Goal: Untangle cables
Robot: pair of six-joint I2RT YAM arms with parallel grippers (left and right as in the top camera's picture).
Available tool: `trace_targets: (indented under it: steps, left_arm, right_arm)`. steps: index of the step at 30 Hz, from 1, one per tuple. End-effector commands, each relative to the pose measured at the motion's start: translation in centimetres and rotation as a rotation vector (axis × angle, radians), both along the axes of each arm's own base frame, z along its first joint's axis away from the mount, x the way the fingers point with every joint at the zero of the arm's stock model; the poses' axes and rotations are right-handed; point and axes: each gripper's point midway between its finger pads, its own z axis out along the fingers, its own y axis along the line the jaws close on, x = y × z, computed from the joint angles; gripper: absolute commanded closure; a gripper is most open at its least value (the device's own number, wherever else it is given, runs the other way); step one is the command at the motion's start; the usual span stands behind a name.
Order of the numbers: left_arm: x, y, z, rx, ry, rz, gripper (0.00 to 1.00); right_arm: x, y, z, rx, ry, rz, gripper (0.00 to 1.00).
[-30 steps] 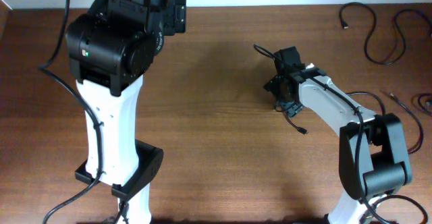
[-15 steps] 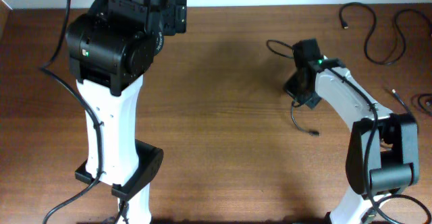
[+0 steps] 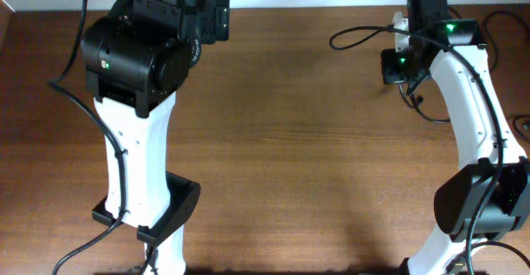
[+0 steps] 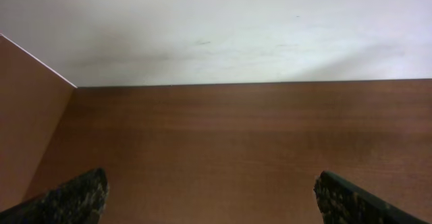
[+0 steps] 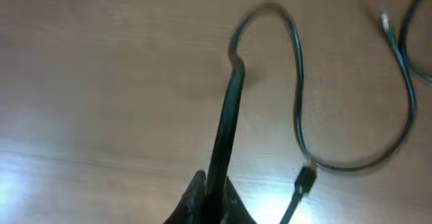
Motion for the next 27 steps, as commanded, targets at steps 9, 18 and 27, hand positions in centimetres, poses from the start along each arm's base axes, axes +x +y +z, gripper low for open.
trace_targets:
  steps: [9,18,27]
  left_arm:
    - [-0.3,0.2,0.3,0.004,-0.004,-0.008,0.01]
    - [-0.3,0.2,0.3,0.004,-0.004,-0.008,0.01]
    - [-0.3,0.2,0.3,0.013,-0.002,-0.014,0.01]
  right_arm:
    - [1.4,-13.1,2.6,0.232,-0.175,-0.227,0.96]
    - [-6.5,-18.4,-15.1,0.14,0.138,-0.661,0.96]
    - [-14.2,-26.0,-16.8,0.103,0.213,-1.112,0.96]
